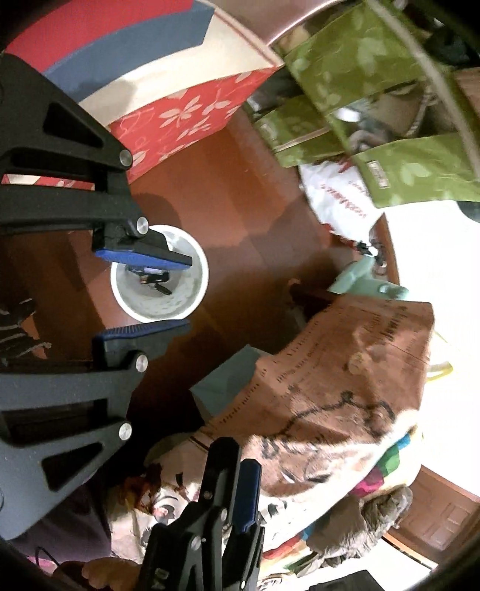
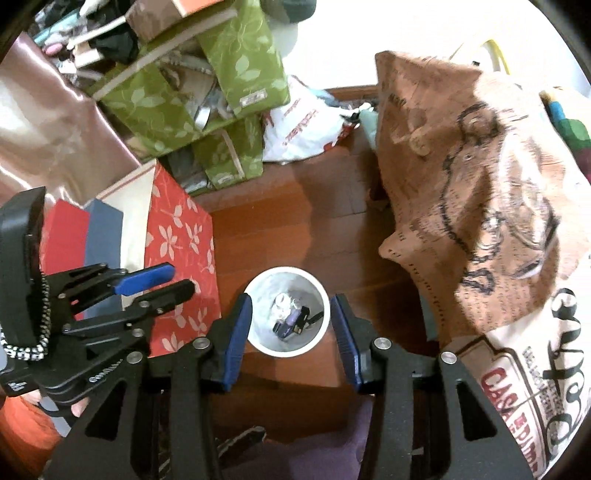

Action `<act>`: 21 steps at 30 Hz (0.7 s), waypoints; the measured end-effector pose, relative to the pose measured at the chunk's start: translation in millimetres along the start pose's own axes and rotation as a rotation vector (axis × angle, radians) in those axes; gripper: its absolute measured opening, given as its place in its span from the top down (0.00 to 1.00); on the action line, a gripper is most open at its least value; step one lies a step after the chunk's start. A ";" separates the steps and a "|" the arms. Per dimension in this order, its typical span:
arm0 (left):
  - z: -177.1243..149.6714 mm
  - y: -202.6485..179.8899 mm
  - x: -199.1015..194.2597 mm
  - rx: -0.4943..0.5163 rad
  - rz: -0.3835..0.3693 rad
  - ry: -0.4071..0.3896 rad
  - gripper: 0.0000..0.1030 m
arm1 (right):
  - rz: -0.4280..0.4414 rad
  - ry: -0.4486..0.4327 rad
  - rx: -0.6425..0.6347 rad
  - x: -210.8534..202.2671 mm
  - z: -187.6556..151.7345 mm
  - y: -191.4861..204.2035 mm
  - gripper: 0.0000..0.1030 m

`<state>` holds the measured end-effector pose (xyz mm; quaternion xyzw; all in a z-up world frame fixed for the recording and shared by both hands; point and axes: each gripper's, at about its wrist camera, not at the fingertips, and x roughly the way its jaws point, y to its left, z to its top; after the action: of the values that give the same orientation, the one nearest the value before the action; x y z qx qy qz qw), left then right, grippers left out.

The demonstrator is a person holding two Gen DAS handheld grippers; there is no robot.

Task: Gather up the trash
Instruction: 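Open both tools to drop the tube and card into the white bin, then move both open tools back over the items on the bed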

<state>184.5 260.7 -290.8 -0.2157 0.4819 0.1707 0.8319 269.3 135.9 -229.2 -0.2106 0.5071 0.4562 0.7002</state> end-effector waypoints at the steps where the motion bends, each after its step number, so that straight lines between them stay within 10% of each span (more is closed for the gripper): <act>1: 1.4 -3.0 -6.7 0.003 0.000 -0.012 0.75 | -0.003 -0.016 0.007 -8.7 -0.9 -2.3 0.61; 21: 31.5 -147.3 -117.4 0.219 -0.032 -0.262 0.73 | -0.115 -0.309 0.098 -156.7 -56.7 -74.0 0.61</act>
<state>223.8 143.2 -145.4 -0.1072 0.3814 0.1306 0.9088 292.1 -10.4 -122.7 -0.1321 0.4023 0.4170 0.8042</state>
